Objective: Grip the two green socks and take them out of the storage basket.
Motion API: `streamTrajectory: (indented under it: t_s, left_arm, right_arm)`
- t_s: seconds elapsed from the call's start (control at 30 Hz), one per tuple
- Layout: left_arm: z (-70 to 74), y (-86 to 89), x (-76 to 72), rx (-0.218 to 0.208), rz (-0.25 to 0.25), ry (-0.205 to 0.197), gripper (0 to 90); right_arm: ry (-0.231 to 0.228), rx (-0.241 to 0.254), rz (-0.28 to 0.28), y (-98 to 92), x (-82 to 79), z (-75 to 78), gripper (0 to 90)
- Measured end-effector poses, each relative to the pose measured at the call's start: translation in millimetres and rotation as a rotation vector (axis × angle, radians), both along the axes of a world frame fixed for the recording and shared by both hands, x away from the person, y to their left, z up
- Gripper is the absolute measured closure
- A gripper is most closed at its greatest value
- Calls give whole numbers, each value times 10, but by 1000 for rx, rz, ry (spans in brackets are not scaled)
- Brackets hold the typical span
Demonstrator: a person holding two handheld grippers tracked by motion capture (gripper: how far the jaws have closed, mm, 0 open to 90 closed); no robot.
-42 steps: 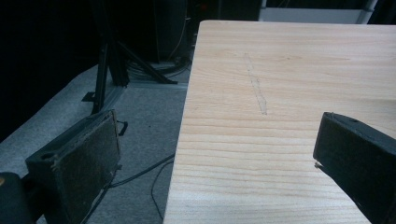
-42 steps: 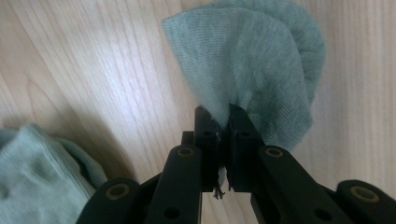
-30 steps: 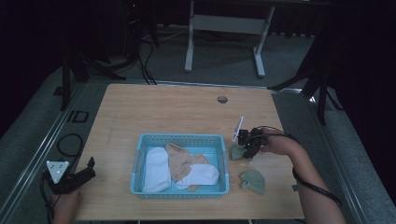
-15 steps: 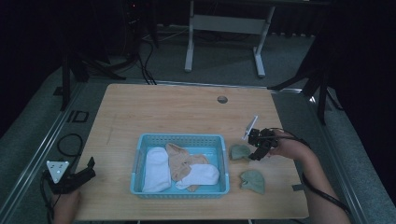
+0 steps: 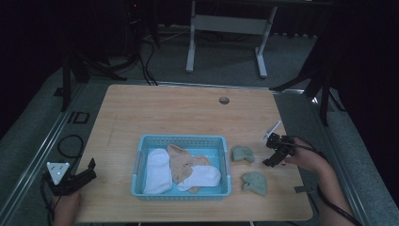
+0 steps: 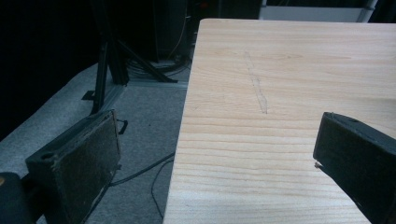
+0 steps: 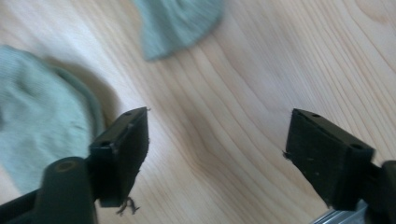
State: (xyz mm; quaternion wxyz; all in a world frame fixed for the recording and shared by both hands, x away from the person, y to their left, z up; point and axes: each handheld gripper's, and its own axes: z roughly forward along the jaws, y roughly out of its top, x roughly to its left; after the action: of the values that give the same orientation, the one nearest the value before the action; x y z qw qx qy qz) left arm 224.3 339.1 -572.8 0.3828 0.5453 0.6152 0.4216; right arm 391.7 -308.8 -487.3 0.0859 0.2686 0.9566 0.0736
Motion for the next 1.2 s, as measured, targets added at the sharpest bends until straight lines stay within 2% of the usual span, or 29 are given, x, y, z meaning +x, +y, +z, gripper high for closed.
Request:
streamTrajectory:
  t_s: [0.03, 0.07, 0.13, 0.17, 0.2, 0.3, 0.33, 0.37, 0.4, 0.43, 0.47, 0.5, 0.53, 0.57, 0.6, 0.63, 0.67, 0.7, 0.73, 0.77, 0.8, 0.83, 0.87, 0.97, 1.0, 1.1, 1.13, 1.17, 1.2]
  left_arm:
    - [0, 0, 0, 0, 0, 0, 7]
    - [0, 0, 1, 0, -1, 1, 7]
    - [0, 0, 0, 0, 0, -1, 7]
    - [0, 0, 0, 0, 0, -1, 7]
    - [0, 1, -4, -2, 2, -3, 7]
    - [-1, 3, -4, -5, 4, -6, 7]
    - [0, 2, -3, -4, 3, -3, 7]
    - [0, 2, -3, -4, 3, -3, 7]
    - [0, 2, -4, -2, 1, -3, 7]
    - [0, 2, -4, -2, 1, -3, 7]
    - [-1, 2, -6, -3, 2, -6, 7]
    - [-1, 2, -6, -3, 2, -6, 7]
    - [-1, 3, -5, -2, 0, -5, 7]
    - [-1, 3, -5, -2, 0, -5, 7]
    - [0, 2, -5, -1, -1, -4, 7]
    - [0, 2, -5, -1, -1, -4, 7]
    - [0, 2, -4, -1, -1, -4, 7]
    - [0, 2, -4, -1, -1, -3, 7]
    - [0, 2, -3, 0, -2, -2, 7]
    - [0, 1, -3, 0, -2, -2, 7]
    - [0, 1, -3, 0, -2, -3, 7]
    - [0, 1, -3, 0, -2, -3, 7]
    - [0, 2, -4, 0, -3, -4, 7]
    - [0, 2, -4, 0, -4, -3, 7]
    - [0, -1, -4, 1, -5, -4, 7]
    - [-8, -8, -9, 5, -7, -3, 7]
    - [-8, -7, -10, 4, -8, -4, 7]
    - [-8, -7, -10, 4, -8, -4, 7]
    - [-8, -6, -11, 4, -9, -5, 7]
  right_arm:
    - [0, 0, 0, 0, 0, 0, 207]
    - [-14, 25, -42, -78, -22, -14, 175]
    - [-23, 36, -81, -144, -34, -49, 140]
    - [-23, 36, -81, -144, -34, -49, 140]
    - [-25, 63, -112, -210, -49, -87, 122]
    - [-29, 95, -117, -281, -69, -116, 107]
    - [-70, 109, -154, -344, -92, -135, 107]
    - [-70, 109, -154, -344, -92, -135, 107]
    - [-118, 131, -203, -422, -121, -143, 107]
    - [-118, 131, -203, -422, -121, -143, 107]
    - [-165, 183, -274, -521, -151, -156, 107]
    - [-165, 183, -274, -521, -151, -156, 107]
    - [-216, 229, -352, -618, -182, -185, 107]
    - [-216, 229, -352, -618, -182, -185, 107]
    - [-277, 274, -432, -695, -208, -236, 107]
    - [-277, 274, -432, -695, -208, -236, 107]
    - [-345, 280, -500, -746, -250, -294, 107]
    - [-345, 280, -500, -746, -250, -294, 107]
    - [-396, 300, -549, -784, -298, -358, 105]
    - [-396, 300, -549, -784, -298, -358, 105]
    - [-436, 308, -601, -800, -349, -426, 105]
    - [-436, 308, -601, -800, -349, -426, 105]
    - [-482, 312, -653, -812, -400, -492, 105]
    - [-502, 340, -690, -824, -448, -553, 105]
    - [-550, 340, -718, -816, -501, -610, 105]
    - [-580, 343, -741, -810, -549, -653, 105]
    - [-615, 353, -752, -800, -607, -687, 105]
    - [-615, 353, -752, -800, -607, -687, 105]
    - [-646, 364, -772, -820, -654, -704, 105]
